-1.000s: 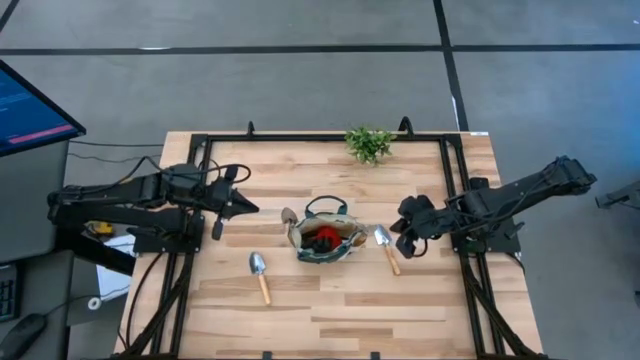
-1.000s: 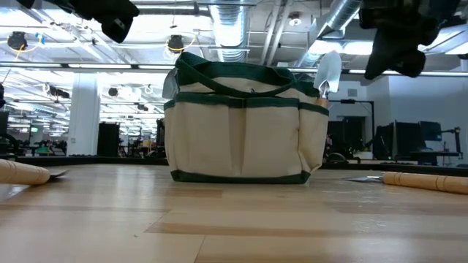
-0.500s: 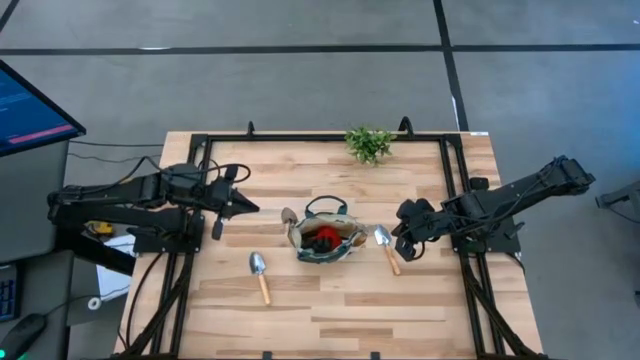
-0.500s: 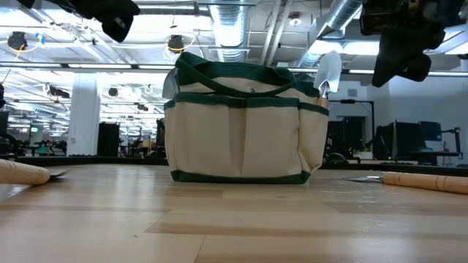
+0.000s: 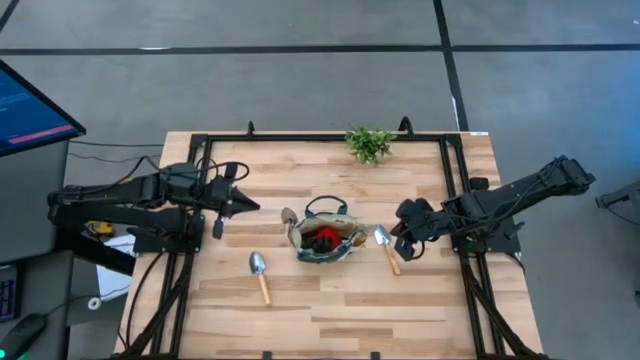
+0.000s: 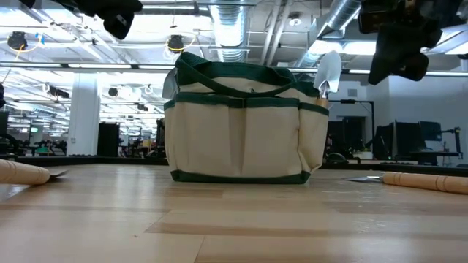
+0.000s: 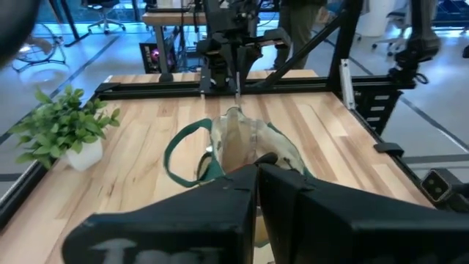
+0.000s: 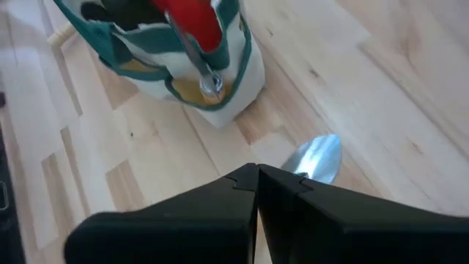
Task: Pick & Place Garden tools in Gardening bag
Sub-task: Put the brown trowel into the gardening bag
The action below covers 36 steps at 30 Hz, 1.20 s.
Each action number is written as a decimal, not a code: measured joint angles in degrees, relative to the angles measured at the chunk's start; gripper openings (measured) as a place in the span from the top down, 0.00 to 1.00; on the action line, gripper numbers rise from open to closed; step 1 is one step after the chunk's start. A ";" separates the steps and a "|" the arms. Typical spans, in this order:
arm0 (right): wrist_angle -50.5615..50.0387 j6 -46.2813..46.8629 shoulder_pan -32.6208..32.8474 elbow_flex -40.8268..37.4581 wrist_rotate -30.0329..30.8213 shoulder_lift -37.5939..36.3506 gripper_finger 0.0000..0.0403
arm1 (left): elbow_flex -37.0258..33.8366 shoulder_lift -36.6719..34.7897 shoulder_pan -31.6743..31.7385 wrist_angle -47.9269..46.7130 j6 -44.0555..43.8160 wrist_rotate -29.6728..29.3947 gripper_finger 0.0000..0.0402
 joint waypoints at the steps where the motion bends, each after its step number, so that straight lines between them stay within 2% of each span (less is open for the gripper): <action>1: 0.35 -0.48 0.00 0.00 0.69 0.01 1.00 | 0.01 0.00 0.00 0.00 0.03 -0.40 0.99; 4: 2.57 0.91 -0.24 0.00 1.48 0.02 1.00 | 0.01 0.00 0.00 0.02 0.07 -1.71 0.99; 6: 2.18 5.89 -0.75 0.04 1.46 0.02 1.00 | 0.01 0.00 0.00 0.09 0.09 -1.97 0.99; 11: -5.21 19.28 1.95 0.04 0.90 0.38 1.00 | 0.01 0.00 0.00 0.20 0.07 -1.96 0.99; 15: -8.02 25.42 4.73 0.04 -2.94 2.92 1.00 | 0.01 0.00 0.00 0.20 0.07 -1.95 0.99; 19: -5.62 26.15 6.91 0.04 -6.30 7.43 1.00 | 0.01 0.00 0.00 0.22 0.09 -1.97 0.99; 25: -3.62 26.62 8.76 0.04 -6.52 14.28 0.99 | 0.01 0.02 0.00 0.27 0.07 -1.96 0.99; 29: -3.53 27.74 8.67 0.04 -7.80 18.66 0.92 | 0.01 0.00 -0.01 0.32 0.07 -1.97 0.99; 36: -2.35 30.56 8.20 0.04 -9.77 25.09 0.67 | 0.01 0.00 0.00 0.31 0.04 -1.95 0.99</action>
